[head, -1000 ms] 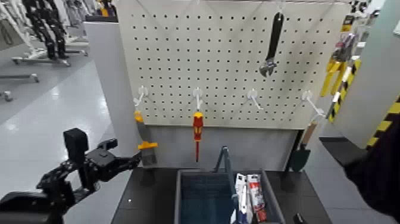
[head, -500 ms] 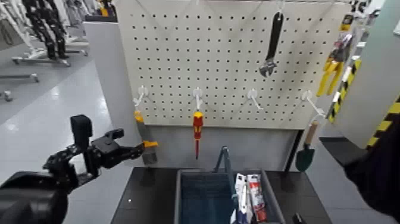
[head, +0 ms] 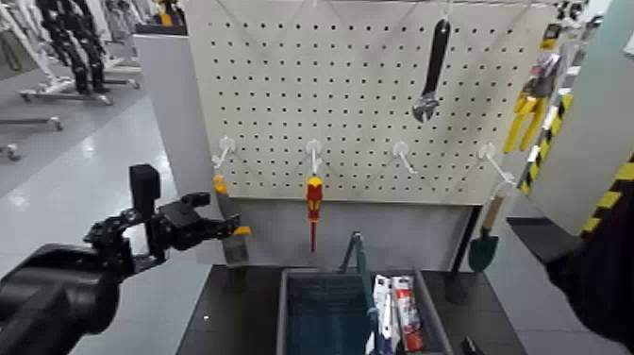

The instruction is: Put the yellow paint brush into the crate.

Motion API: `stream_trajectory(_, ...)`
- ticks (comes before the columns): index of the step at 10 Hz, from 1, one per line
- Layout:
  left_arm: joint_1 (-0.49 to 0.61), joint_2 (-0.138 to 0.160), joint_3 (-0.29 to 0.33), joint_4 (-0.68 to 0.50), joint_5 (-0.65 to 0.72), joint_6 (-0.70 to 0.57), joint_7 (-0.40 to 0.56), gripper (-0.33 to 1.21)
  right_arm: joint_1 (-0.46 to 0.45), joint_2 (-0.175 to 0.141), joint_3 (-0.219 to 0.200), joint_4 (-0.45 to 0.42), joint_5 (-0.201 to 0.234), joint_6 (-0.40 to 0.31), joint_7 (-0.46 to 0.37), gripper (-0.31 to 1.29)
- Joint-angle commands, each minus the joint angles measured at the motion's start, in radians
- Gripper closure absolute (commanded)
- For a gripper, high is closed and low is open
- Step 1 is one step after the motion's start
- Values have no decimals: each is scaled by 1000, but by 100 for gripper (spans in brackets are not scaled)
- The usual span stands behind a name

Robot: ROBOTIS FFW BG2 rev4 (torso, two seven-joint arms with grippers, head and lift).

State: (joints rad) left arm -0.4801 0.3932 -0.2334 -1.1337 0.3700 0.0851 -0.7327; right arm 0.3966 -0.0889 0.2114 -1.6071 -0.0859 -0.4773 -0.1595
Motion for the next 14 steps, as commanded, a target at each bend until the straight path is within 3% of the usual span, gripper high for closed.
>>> stream_trajectory(1, -46, 3, -41, 35, 9, -4, -11, 14, -1, 0, 0, 0, 0, 2, 0, 13)
stream_trajectory(5, -83, -1, -80, 85, 30, -7, -28, 16, -2, 0, 2, 1, 0, 2, 0, 13)
stream_trajectory(6, -97, -4, -89, 92, 20, 19, -45, 54, -2, 2, 2, 3, -2, 0, 0, 13)
stream_trajectory(7, -98, -5, -93, 94, 23, 27, -37, 107, -2, 0, 2, 1, -2, 0, 0, 13)
stream_trajectory(14, -84, -7, -87, 61, 18, 33, -42, 112, -1, 2, -4, 7, -3, -9, 0, 13)
